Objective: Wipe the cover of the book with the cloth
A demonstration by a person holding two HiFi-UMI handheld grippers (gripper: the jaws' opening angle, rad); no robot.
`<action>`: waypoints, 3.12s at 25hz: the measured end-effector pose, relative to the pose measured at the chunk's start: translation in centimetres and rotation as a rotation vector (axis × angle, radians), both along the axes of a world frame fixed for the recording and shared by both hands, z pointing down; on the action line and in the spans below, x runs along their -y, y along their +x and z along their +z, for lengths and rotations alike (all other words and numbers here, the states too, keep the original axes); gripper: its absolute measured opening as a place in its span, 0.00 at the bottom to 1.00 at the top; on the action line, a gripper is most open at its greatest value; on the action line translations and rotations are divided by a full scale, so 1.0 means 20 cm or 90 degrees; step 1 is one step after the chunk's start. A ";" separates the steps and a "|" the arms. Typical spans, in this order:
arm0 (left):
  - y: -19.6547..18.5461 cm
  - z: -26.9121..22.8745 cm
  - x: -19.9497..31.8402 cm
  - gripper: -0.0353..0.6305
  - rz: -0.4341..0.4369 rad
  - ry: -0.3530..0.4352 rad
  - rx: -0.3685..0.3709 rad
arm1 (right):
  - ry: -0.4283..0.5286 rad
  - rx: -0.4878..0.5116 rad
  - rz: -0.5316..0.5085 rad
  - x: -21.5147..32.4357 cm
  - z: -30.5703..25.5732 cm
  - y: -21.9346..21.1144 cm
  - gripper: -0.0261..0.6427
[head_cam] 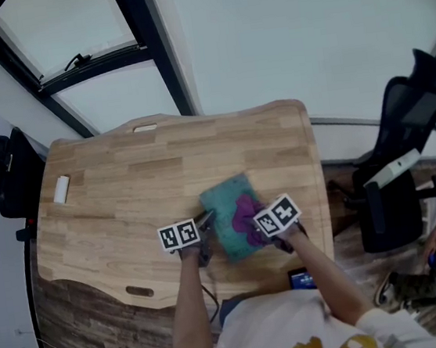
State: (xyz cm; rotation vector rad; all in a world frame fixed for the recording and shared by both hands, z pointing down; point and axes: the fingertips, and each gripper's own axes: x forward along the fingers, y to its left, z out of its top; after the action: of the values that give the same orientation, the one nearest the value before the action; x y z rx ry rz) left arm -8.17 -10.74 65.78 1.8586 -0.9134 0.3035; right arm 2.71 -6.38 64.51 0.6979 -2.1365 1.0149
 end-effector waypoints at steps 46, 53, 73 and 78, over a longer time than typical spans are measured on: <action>0.01 -0.01 -0.01 0.25 0.002 -0.005 -0.011 | 0.078 -0.013 0.117 0.51 -0.03 -0.03 0.09; 0.01 -0.01 -0.01 0.25 0.002 -0.009 -0.012 | 0.086 -0.028 0.128 0.52 -0.02 -0.02 0.09; 0.02 -0.01 -0.01 0.25 0.004 -0.010 -0.012 | 0.086 -0.052 0.076 0.48 -0.02 -0.13 0.09; 0.01 -0.01 -0.01 0.25 0.004 -0.011 -0.012 | 0.084 -0.047 0.054 0.47 -0.03 -0.21 0.09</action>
State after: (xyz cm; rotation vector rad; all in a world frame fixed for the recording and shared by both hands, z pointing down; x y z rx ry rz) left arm -7.87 -10.45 65.50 1.8463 -0.8901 0.2970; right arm -1.44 -15.78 63.98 0.8816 -2.1388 0.8838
